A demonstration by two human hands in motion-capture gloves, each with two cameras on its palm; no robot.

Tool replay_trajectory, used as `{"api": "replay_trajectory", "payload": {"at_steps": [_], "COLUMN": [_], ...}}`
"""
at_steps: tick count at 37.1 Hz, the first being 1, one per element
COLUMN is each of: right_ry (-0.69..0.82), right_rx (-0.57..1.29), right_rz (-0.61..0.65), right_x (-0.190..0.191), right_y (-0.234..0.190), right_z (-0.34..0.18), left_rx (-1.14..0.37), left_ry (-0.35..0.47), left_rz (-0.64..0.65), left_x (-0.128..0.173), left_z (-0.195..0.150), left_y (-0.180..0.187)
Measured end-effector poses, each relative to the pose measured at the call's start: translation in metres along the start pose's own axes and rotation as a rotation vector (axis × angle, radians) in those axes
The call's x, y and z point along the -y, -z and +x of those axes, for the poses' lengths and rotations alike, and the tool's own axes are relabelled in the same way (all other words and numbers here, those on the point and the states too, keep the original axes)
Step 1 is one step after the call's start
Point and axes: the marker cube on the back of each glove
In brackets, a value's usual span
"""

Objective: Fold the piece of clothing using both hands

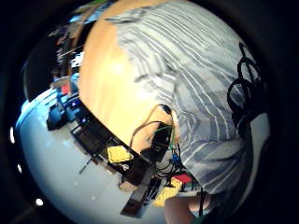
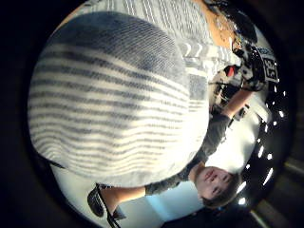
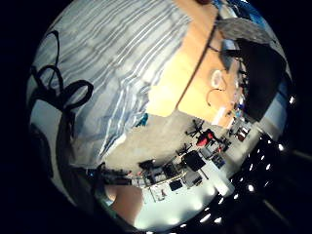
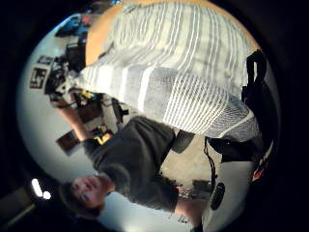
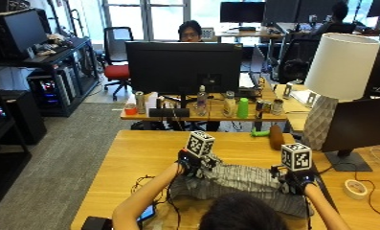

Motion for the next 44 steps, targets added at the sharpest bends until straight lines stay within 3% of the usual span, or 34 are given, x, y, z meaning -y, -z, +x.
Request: {"api": "replay_trajectory", "payload": {"at_steps": [7,10,15,19,21,26,31,38,42,44], "right_ry": [-0.236,-0.325,-0.444,-0.532,-0.550,-0.617,-0.644,-0.512,-0.480,-0.517], "right_rx": [-0.088,-0.120,-0.112,-0.043,-0.029,-0.079,-0.118,0.032,0.086,0.102], "right_rz": [0.070,0.066,0.096,0.285,0.346,0.477,0.511,0.271,0.177,0.054], "right_x": [0.097,0.135,0.152,0.161,0.166,0.178,0.194,0.149,0.128,0.115], "right_y": [0.023,0.021,0.014,0.002,-0.004,-0.014,-0.020,-0.036,-0.054,-0.065], "right_z": [0.051,0.067,0.062,0.061,0.066,0.096,0.141,0.139,0.131,0.125], "left_rx": [0.283,0.370,0.332,0.209,0.183,0.064,-0.023,-0.173,-0.283,-0.310], "left_ry": [0.277,0.331,0.365,0.426,0.490,0.662,0.646,0.505,0.397,0.348], "left_rz": [0.271,0.424,0.553,0.684,0.716,0.713,0.756,0.817,0.702,0.587], "left_x": [0.057,0.081,0.149,0.196,0.198,0.163,0.137,0.103,0.090,0.085], "left_z": [-0.016,-0.014,-0.019,-0.024,-0.032,-0.058,-0.066,-0.049,-0.025,-0.014], "left_y": [0.056,0.072,0.060,0.042,0.039,0.043,0.054,0.044,0.018,0.001]}}
